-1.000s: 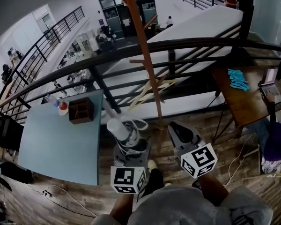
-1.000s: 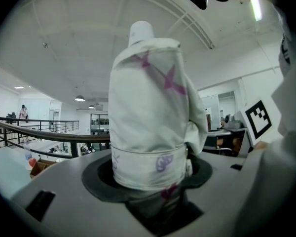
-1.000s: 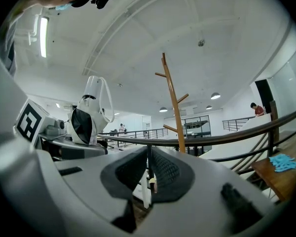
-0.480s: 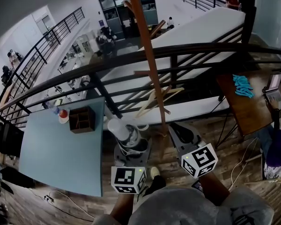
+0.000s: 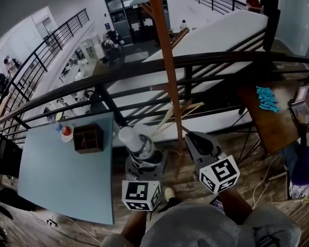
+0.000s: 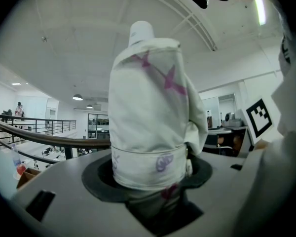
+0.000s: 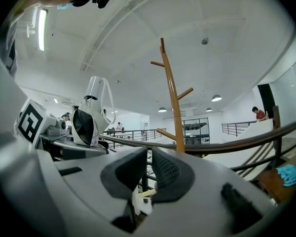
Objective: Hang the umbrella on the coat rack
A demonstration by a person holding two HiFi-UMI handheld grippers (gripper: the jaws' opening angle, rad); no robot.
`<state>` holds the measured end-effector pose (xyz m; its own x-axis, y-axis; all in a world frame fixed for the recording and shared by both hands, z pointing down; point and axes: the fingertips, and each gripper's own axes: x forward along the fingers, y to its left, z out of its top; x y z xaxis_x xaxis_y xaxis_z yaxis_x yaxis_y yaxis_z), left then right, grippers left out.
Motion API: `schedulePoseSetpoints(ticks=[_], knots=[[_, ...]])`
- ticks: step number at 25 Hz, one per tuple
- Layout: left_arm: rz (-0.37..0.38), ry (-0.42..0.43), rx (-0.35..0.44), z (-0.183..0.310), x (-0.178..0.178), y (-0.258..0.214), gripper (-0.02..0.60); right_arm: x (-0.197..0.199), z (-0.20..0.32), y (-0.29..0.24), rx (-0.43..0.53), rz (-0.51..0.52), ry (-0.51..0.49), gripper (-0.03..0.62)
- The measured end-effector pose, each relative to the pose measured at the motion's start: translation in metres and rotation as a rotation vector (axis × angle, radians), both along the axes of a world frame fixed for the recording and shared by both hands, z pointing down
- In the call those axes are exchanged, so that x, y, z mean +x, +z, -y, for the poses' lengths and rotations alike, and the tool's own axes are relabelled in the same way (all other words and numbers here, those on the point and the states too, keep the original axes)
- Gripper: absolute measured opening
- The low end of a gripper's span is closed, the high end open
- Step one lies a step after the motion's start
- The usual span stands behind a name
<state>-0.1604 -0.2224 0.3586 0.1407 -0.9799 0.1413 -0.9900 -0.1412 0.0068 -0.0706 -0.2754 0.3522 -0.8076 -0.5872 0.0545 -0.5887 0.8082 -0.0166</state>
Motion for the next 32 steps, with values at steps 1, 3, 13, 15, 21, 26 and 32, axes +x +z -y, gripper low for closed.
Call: schedulePoseSetpoints(ticks=[1,3,13,15,21,26,32], knots=[[-0.002,0.002,0.001,0.003,-0.003,-0.001,0.284,-0.003,0.003,-0.002,0.002,-0.001,0.003,0.043],[-0.004,0.004,0.001,0.008,-0.009,-0.002,0.284,-0.009,0.008,-0.004,0.003,-0.002,0.006,0.043],[-0.008,0.020,-0.009,0.039,-0.030,0.001,0.284,-0.031,0.037,0.001,-0.004,-0.011,0.014,0.043],[-0.012,0.023,-0.013,0.044,-0.034,0.001,0.284,-0.036,0.042,0.001,-0.006,-0.010,0.016,0.043],[-0.020,0.039,-0.023,0.056,-0.047,0.006,0.284,-0.050,0.054,0.000,-0.012,-0.013,0.032,0.043],[-0.020,0.052,-0.022,0.068,-0.058,0.008,0.284,-0.059,0.064,0.002,-0.006,-0.018,0.050,0.043],[-0.029,0.065,-0.019,0.080,-0.074,0.012,0.284,-0.074,0.078,0.002,0.009,-0.029,0.067,0.043]])
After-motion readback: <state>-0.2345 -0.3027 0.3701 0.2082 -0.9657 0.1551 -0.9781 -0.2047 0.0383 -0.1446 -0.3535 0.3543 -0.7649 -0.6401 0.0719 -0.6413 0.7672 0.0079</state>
